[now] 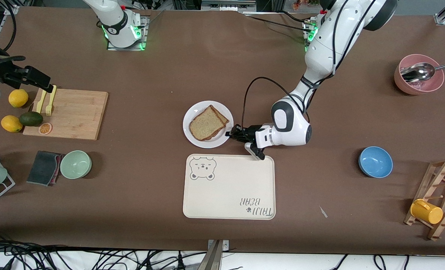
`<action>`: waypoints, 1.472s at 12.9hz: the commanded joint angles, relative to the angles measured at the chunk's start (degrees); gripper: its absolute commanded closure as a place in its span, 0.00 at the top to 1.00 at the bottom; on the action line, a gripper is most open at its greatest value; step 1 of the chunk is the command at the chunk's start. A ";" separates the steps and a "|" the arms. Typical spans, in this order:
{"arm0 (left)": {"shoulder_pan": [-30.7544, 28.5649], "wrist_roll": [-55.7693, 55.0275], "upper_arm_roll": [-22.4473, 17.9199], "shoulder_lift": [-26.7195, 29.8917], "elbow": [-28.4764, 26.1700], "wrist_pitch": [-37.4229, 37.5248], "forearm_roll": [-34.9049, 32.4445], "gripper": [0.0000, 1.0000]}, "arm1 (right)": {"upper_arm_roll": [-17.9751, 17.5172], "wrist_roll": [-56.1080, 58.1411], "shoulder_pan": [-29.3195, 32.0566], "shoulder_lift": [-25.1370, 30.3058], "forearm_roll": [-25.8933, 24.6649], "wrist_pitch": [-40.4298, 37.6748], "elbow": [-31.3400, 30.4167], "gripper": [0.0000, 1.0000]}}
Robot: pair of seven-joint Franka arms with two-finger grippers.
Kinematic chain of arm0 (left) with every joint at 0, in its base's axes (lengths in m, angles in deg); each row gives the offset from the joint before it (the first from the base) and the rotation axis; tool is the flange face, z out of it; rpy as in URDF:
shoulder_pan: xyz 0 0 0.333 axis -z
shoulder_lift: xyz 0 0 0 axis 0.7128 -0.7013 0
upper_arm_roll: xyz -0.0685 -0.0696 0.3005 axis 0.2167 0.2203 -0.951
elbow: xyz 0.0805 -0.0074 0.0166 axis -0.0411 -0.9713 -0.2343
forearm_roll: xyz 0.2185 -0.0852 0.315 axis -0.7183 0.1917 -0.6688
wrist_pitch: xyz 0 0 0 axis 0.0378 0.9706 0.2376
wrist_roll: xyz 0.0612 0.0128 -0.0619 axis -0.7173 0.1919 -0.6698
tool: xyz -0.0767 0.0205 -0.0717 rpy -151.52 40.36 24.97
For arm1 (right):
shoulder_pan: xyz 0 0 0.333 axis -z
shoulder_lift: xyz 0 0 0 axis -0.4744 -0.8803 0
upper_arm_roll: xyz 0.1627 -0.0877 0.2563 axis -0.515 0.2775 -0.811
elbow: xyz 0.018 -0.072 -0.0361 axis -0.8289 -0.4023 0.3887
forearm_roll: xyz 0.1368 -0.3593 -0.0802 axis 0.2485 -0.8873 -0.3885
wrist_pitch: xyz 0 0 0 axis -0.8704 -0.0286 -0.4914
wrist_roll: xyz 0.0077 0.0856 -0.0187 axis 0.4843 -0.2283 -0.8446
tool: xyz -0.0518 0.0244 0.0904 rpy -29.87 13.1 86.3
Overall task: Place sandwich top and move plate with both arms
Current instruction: 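Grip the plate rim with the left gripper, then slide the plate with the left gripper onto the bear tray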
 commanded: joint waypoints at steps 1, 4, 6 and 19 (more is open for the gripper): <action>0.47 1.91 -0.40 0.36 -0.35 -0.28 2.52 0.00 | -0.04 0.52 -0.10 0.71 0.11 -0.90 0.33 1.00; -0.05 1.30 -0.13 1.59 -0.43 1.30 2.52 0.00 | -0.04 0.43 -0.10 0.71 0.11 -0.90 0.33 1.00; -0.49 0.68 -0.05 2.99 -0.52 3.14 2.52 0.00 | 0.05 0.78 -0.10 0.71 0.11 -0.90 0.33 1.00; -7.09 -14.96 -2.32 5.30 10.36 6.93 1.29 0.00 | 0.22 0.96 -0.10 1.50 0.38 -3.09 0.41 1.00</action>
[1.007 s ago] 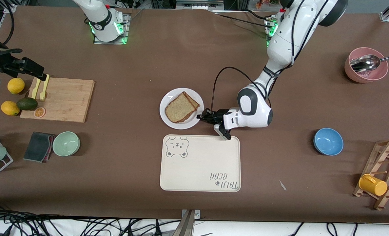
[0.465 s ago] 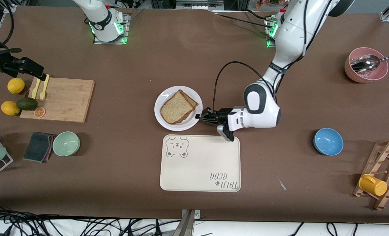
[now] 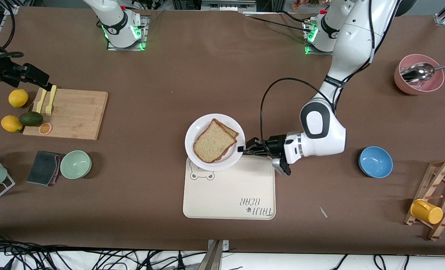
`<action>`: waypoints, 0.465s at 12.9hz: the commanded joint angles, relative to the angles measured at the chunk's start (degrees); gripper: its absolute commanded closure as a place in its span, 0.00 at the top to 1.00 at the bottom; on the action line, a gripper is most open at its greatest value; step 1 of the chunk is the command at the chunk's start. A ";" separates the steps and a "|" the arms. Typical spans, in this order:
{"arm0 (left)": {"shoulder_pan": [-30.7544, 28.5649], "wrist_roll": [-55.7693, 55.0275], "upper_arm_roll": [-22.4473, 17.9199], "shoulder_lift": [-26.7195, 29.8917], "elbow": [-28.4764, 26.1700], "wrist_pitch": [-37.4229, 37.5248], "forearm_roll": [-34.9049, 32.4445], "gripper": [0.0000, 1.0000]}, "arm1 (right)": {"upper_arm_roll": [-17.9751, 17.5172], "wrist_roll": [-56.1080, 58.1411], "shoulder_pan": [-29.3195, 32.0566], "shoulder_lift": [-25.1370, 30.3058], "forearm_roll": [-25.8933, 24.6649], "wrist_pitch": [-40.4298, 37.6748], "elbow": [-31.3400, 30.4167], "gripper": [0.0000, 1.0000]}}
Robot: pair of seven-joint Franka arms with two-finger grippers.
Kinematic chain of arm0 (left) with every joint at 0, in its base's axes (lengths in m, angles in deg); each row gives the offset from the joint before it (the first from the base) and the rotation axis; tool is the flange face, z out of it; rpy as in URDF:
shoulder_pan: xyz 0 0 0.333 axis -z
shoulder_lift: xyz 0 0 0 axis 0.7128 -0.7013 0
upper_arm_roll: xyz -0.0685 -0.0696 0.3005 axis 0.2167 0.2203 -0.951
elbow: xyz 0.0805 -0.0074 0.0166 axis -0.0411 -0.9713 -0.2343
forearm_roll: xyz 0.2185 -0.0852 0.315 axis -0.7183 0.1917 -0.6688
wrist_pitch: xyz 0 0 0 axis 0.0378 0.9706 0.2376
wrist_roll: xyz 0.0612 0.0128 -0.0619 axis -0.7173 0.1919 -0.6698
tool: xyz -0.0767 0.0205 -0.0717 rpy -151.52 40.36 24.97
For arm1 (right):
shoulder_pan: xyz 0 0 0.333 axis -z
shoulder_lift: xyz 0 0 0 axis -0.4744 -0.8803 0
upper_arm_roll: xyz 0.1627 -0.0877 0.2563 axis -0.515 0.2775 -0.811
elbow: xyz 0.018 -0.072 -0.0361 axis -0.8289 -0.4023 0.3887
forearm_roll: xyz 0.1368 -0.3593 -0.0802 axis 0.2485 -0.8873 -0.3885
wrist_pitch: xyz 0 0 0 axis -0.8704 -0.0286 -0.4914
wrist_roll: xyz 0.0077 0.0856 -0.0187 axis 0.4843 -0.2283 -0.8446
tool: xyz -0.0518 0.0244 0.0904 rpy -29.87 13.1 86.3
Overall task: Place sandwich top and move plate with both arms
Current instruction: 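Slide the plate with the left gripper onto the bear tray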
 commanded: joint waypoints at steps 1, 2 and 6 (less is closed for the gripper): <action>0.32 -3.14 -1.62 -3.59 5.85 1.17 1.33 0.00 | 0.21 0.88 0.01 0.83 0.38 -2.12 0.40 1.00; 0.32 -3.59 -2.32 -5.61 8.47 0.91 1.51 0.00 | 0.12 0.79 0.01 0.92 0.46 -2.21 0.40 1.00; 0.32 -6.05 -4.09 -14.49 19.82 0.12 1.60 0.00 | 0.12 1.15 0.01 0.75 0.90 -2.47 0.31 1.00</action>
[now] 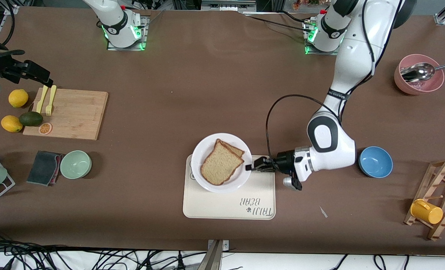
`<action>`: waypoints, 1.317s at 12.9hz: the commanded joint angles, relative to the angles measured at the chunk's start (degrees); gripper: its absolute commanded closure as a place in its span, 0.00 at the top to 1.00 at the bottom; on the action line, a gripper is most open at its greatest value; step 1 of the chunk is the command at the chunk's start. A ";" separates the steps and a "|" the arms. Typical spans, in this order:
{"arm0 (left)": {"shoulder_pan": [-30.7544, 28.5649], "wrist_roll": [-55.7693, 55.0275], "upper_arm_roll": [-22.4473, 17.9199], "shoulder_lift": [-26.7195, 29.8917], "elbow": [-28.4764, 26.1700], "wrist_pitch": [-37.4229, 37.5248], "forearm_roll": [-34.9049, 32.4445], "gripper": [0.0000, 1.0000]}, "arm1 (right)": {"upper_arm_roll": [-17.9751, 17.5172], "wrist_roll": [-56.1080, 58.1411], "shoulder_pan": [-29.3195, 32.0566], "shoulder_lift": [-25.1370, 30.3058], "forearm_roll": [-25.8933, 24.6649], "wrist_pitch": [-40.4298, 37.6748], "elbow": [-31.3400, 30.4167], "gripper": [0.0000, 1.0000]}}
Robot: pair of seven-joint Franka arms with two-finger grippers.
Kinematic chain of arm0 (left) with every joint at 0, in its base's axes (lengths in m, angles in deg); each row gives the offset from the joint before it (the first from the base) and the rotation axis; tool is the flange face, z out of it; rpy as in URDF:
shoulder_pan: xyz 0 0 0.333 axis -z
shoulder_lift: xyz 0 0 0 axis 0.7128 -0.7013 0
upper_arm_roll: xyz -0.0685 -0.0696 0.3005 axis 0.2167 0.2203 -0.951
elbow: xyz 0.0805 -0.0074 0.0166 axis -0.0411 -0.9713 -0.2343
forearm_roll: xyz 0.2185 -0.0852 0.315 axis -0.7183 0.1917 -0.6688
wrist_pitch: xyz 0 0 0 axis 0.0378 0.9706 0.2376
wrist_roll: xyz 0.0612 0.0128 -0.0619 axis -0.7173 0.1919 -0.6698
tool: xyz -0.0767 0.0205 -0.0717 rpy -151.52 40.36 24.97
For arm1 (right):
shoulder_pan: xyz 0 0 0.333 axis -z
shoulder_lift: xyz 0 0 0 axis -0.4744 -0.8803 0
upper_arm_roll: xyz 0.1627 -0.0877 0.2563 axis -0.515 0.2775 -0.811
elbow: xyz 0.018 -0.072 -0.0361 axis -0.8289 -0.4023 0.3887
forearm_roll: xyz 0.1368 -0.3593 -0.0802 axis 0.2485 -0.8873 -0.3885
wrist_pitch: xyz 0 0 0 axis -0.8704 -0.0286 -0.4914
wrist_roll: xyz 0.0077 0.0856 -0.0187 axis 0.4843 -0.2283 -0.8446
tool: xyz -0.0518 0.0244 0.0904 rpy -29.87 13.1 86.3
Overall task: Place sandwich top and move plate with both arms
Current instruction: 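Slide the plate with the left gripper onto the bear tray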
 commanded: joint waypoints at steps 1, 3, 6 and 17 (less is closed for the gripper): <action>0.47 -1.81 -0.48 -7.12 9.65 -1.82 1.60 0.00 | 0.10 0.86 0.01 0.57 0.81 -1.62 0.31 1.00; 0.73 -1.81 -0.48 -9.85 11.95 -3.51 1.68 0.00 | -0.16 0.24 0.01 0.66 0.72 -1.89 0.40 1.00; 0.74 -1.73 -0.48 -11.44 12.04 -3.51 1.77 0.00 | 0.18 0.50 0.01 1.09 0.72 -2.24 0.40 1.00; 1.18 -0.58 -0.39 -14.08 11.34 -5.44 2.04 0.00 | 0.54 0.59 0.01 1.18 0.10 0.30 0.49 1.00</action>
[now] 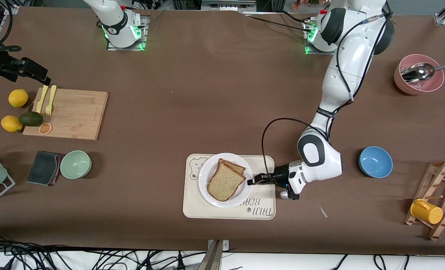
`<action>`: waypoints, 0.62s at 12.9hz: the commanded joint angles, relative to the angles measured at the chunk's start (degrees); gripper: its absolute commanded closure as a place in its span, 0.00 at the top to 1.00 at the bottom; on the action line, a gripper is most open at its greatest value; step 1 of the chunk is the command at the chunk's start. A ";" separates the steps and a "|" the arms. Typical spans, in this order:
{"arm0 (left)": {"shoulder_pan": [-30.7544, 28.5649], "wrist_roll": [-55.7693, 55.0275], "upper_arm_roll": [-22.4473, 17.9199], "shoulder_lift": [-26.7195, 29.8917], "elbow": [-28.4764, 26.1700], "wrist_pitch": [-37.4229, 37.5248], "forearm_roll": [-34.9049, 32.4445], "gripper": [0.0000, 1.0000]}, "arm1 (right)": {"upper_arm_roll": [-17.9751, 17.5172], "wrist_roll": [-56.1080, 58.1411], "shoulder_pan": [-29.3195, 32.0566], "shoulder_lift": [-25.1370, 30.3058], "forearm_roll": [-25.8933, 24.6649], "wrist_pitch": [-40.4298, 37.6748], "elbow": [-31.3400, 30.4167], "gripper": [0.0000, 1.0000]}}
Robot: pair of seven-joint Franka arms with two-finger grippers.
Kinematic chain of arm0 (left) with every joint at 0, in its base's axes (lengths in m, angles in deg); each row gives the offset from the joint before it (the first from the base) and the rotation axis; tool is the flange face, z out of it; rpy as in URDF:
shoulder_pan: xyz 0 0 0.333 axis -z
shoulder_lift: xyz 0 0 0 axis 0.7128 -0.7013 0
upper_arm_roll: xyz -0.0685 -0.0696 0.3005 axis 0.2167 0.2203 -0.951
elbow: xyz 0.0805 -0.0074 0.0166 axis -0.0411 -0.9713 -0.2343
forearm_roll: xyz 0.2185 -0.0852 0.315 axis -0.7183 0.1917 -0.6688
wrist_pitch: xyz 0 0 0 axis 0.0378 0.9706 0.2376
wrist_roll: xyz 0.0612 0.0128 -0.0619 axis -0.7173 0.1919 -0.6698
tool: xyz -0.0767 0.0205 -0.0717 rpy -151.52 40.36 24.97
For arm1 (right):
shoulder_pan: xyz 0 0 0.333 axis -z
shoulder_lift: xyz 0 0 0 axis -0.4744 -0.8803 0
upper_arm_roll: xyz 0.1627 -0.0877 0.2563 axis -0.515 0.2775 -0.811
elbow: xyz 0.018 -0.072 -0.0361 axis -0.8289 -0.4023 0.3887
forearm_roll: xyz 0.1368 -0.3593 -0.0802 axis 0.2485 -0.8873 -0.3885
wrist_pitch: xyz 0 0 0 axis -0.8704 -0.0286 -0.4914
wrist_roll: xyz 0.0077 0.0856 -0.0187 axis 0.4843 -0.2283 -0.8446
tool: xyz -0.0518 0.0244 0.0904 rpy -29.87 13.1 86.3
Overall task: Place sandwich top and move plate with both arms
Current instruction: 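Slide the plate with the left gripper onto the bear tray, then open the left gripper and release the plate rim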
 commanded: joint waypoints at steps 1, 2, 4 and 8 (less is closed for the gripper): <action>0.36 0.24 -0.17 -1.09 1.65 -0.14 2.03 0.00 | 0.32 0.74 0.10 0.49 0.02 -0.06 0.47 1.00; 0.36 -0.37 -0.08 -1.00 1.47 -0.05 2.12 0.37 | 0.23 0.74 0.10 0.49 0.02 -0.15 0.47 1.00; 0.10 -0.11 -0.17 -0.83 1.21 -0.05 2.21 0.71 | 0.23 0.39 0.10 0.49 0.02 -0.06 0.47 1.00; -0.08 0.06 -0.08 -0.04 1.21 0.13 1.69 1.00 | 0.40 0.39 0.10 0.57 -0.07 -0.32 0.47 1.00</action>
